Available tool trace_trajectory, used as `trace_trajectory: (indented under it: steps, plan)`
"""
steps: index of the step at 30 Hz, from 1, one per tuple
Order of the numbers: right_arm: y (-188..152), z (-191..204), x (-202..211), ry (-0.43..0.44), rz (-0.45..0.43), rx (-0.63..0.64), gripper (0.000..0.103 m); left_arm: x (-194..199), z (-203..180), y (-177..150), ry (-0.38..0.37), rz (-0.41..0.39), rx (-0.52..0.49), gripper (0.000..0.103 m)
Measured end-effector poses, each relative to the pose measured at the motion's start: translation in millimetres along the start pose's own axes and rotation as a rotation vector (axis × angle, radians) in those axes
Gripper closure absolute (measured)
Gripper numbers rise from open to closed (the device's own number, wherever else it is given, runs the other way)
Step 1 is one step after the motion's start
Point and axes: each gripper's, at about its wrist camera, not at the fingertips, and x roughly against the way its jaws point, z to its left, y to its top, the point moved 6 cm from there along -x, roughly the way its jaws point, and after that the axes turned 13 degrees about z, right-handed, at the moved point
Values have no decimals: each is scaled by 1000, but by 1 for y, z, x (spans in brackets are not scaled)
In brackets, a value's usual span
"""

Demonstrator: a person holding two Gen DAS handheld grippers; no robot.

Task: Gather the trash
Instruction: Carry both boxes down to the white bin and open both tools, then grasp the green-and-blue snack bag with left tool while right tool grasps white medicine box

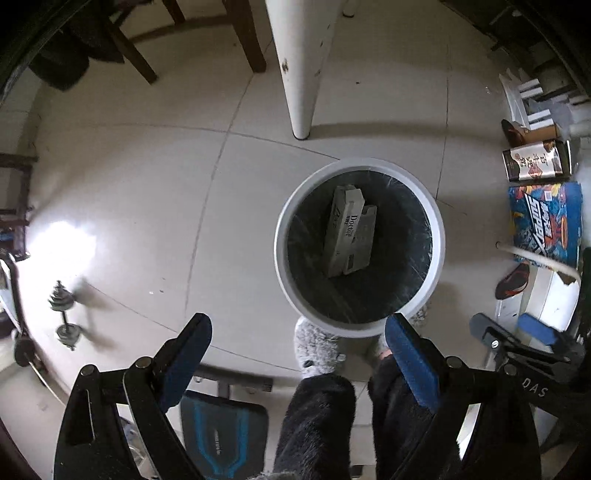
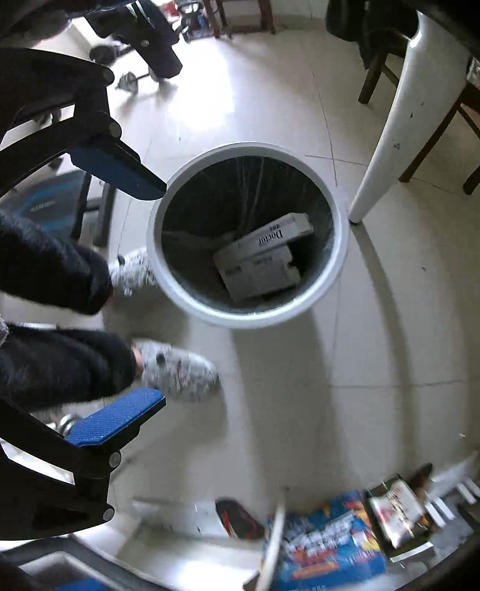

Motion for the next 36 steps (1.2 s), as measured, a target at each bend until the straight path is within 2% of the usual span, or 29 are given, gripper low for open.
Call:
trace_trajectory:
  steps: [7,12,18,21,24,28,33,36]
  plan:
    - [-42,8,85,-30,-50,-13,0,74,2,-32,9,-40,-35,7]
    - [-81,17,153,-9,-65,-8,0,137,4,-66,4,-62,-52,7]
    - [-125,23,235,56,-90,-21,0,217,16,-98,21,-110,-60,7]
    - [-140,24,279,121,-101,-46,0,255,18,-105,38,-147,-48,7]
    - [-144,18,321,178,-131,-75,0,299,10,-100,43,-225,-46,7]
    - [-134,-7,379,227,-202,-125,0,347,-23,-75,42,-309,-80,7]
    - [-99,-86,442,238,-289,-218,0,393,-103,-28,74,-405,-152,7]
    - [-70,-157,476,248,-335,-312,0,410,-162,3,68,-418,-198,7]
